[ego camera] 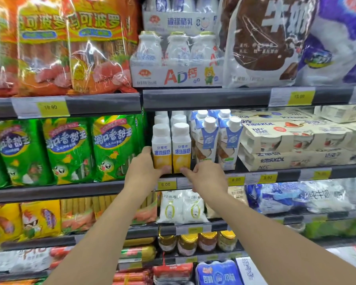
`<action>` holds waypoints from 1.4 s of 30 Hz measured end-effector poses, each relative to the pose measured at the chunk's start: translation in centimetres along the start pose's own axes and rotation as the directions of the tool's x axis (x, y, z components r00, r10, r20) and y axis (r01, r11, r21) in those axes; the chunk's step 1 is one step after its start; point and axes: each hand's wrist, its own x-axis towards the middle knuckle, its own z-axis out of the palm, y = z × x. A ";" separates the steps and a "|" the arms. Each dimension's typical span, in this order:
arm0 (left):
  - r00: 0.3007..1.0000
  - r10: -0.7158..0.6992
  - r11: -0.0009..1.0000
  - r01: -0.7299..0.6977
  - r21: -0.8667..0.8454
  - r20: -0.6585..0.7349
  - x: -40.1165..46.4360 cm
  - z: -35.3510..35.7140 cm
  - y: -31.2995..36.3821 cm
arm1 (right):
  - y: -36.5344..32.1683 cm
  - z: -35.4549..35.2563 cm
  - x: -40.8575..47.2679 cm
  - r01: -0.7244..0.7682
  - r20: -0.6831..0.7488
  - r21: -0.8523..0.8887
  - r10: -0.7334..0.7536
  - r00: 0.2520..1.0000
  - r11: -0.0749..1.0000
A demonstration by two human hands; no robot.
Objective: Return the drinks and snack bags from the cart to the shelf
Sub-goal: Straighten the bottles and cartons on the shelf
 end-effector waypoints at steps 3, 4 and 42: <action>1.000 0.009 1.000 -0.009 -0.010 0.003 0.1 0.0 -0.1 | 0.0 0.0 -0.1 0.009 -0.016 -0.009 -0.009 1.000 1.000; 1.000 0.013 1.000 -0.013 -0.015 0.006 0.2 0.1 -0.2 | 0.0 0.0 -0.2 0.017 -0.012 -0.005 -0.017 1.000 1.000; 0.982 0.181 0.952 -0.189 0.242 0.055 -2.7 7.2 5.6 | 9.6 -7.1 0.6 -0.057 0.042 0.136 0.052 0.998 0.989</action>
